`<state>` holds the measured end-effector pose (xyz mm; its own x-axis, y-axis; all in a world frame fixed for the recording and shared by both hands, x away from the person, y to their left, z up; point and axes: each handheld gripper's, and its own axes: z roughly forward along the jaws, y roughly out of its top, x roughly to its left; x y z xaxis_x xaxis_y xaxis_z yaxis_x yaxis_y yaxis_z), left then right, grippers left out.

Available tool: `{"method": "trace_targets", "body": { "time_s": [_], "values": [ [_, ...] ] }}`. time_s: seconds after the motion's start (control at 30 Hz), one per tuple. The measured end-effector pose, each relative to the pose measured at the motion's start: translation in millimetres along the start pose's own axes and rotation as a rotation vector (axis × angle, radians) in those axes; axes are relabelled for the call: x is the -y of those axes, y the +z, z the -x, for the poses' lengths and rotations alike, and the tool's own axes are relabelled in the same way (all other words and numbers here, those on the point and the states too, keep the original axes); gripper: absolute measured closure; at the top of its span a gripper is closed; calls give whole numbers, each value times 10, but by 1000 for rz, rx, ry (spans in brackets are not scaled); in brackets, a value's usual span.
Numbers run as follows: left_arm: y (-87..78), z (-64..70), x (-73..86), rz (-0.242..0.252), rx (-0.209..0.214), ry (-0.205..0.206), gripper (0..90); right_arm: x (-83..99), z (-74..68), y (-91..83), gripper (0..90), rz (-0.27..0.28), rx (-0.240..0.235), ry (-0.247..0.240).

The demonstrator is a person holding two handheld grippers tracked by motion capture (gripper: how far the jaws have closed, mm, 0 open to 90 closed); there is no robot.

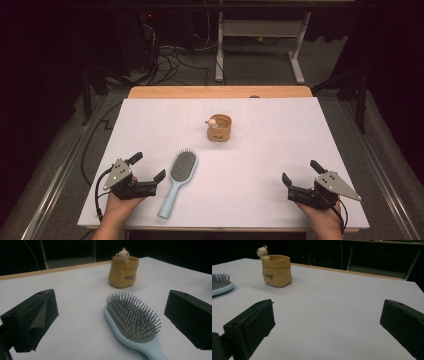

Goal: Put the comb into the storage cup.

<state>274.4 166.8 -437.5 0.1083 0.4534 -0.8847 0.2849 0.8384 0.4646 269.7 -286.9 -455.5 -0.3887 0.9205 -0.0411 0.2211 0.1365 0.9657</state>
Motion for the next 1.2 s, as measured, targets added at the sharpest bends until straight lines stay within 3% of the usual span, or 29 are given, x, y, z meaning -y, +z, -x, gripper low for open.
{"method": "trace_targets", "body": {
  "time_s": [0.47, 0.67, 1.2],
  "values": [
    [1, -7, 16, -8, 7, 11, 3, 1, 20, -11, 2, 1, 1, 4],
    [-14, -2, 30, -23, 12, 11, 76, -13, 18, -25, 2, 9, -1, 2],
    [-10, 12, 28, -39, -9, 0, 158, -25, 17, -34, 3, 16, -2, 0]
  ]
}}
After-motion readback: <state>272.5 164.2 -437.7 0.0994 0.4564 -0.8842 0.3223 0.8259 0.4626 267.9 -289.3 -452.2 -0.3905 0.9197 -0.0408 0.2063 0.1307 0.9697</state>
